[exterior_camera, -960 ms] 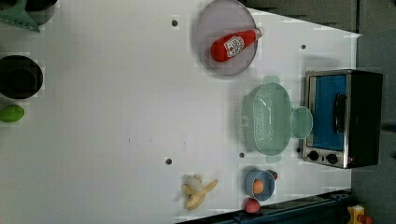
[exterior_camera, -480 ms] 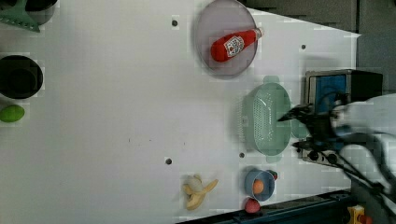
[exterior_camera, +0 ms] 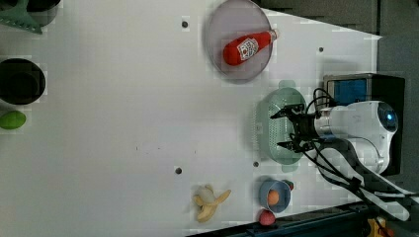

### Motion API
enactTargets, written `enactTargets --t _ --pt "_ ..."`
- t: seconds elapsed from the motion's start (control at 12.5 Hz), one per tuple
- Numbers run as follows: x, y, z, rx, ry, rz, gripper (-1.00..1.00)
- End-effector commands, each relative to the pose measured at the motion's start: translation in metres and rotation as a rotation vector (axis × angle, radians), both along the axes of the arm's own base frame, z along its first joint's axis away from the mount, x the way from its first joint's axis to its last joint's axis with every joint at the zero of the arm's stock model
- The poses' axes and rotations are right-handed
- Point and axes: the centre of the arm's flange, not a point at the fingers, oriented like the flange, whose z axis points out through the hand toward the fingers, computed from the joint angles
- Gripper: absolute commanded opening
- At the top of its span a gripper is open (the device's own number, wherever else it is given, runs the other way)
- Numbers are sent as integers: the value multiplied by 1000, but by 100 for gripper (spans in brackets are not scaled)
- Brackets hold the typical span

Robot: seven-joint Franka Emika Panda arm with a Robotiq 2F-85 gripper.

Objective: Drag strainer right to left.

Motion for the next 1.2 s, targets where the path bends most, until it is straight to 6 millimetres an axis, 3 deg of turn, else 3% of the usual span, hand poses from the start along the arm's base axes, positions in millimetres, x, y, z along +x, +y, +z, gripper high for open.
enactTargets --t 0.08,0.4,0.64,1.2 --pt "3 0 -15 -9 -44 -92 100" --pt "-7 21 -45 3 -35 -74 100" --pt "-11 38 -49 -1 -29 -132 100" --pt "-20 117 -48 28 -22 -111 100"
